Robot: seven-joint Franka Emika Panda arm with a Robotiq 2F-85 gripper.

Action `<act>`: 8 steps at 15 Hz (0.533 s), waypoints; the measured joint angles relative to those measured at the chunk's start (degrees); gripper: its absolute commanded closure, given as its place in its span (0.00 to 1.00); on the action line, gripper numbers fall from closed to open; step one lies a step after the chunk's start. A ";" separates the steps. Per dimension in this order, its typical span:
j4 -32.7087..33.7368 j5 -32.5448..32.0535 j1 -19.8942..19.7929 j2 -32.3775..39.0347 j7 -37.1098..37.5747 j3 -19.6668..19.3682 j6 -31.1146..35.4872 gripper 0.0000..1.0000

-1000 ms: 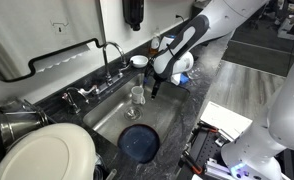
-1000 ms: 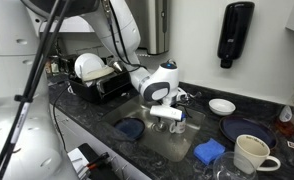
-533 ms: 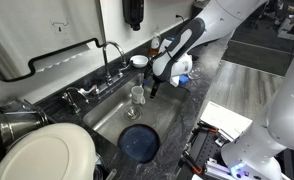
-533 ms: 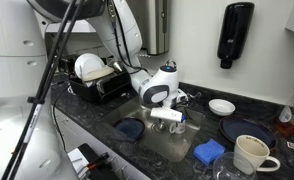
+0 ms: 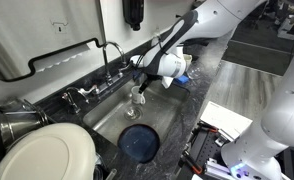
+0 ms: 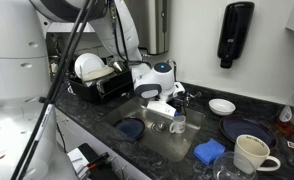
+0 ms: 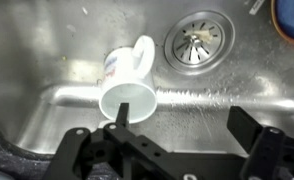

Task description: Pour out the water in the mug

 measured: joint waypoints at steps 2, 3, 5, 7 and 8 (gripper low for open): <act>1.81 5.89 -4.01 0.43 -2.91 5.91 1.34 0.00; 1.78 5.41 -3.67 0.45 -2.43 5.46 1.32 0.00; 1.54 5.31 -3.34 0.49 -2.36 4.79 1.32 0.00; 1.54 5.30 -3.33 0.53 -2.36 4.63 1.31 0.00; 1.54 5.30 -3.32 0.53 -2.36 4.63 1.31 0.00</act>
